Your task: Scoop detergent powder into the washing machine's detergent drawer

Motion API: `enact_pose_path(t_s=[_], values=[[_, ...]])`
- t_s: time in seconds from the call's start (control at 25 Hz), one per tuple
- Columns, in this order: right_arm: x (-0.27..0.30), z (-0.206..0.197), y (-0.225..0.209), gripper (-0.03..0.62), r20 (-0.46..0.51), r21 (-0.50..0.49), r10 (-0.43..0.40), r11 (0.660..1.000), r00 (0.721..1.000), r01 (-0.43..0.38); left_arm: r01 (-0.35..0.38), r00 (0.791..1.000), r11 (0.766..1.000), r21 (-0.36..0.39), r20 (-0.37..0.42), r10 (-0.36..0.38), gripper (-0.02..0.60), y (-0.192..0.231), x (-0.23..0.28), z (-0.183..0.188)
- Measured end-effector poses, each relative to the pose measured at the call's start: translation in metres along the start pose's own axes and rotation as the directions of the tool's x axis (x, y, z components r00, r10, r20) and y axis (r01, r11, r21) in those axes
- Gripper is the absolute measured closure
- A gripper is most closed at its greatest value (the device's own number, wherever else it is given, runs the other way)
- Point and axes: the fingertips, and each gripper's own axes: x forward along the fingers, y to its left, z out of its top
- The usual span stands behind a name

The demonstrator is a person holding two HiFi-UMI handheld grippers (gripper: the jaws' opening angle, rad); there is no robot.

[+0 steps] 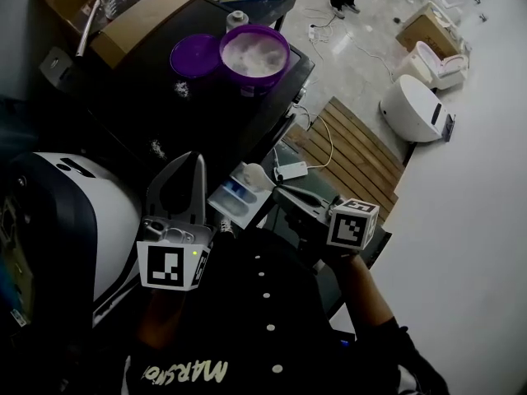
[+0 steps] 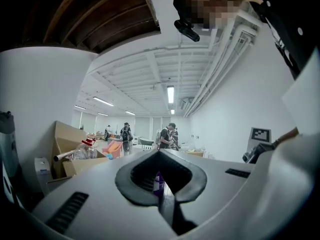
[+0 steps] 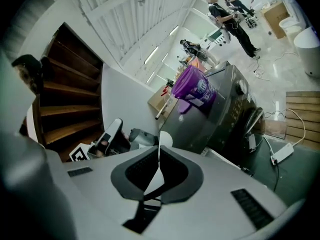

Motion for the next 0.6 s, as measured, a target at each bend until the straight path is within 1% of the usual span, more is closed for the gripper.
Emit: enact_pose_path(t_s=[0.16,0.24,0.32,0.4,0.52,0.6], values=[[0.018,-0.039,-0.020,0.562,-0.113,-0.067,-0.048,0.997,0.992,0.040,-0.002,1.000,1.000,0.001,-0.016,0.002,0.568,0.002,-0.005,-0.009],[0.028,-0.059,-0.034,0.562,-0.155,-0.063,-0.053,0.997,0.986,0.044,0.003,1.000,1.000,0.000,-0.025,-0.003,0.568,0.002,-0.008,-0.013],[0.036,-0.078,-0.050,0.562,-0.194,-0.051,-0.061,0.997,0.979,0.052,-0.001,0.999,1.000,-0.016,-0.054,0.000,0.568,0.002,-0.013,-0.020],[0.044,-0.096,-0.065,0.562,-0.235,-0.076,-0.084,0.995,0.968,0.068,-0.011,0.996,0.999,-0.041,-0.092,0.007,0.568,0.002,-0.018,-0.029],[0.053,-0.115,-0.081,0.562,-0.284,-0.172,-0.137,0.981,0.949,0.090,-0.021,0.993,0.999,-0.045,-0.118,0.016,0.568,0.004,-0.025,-0.037],[0.058,-0.125,-0.088,0.562,-0.302,-0.267,-0.184,0.958,0.935,0.102,-0.023,0.991,0.999,-0.046,-0.134,0.017,0.568,0.004,-0.029,-0.043]])
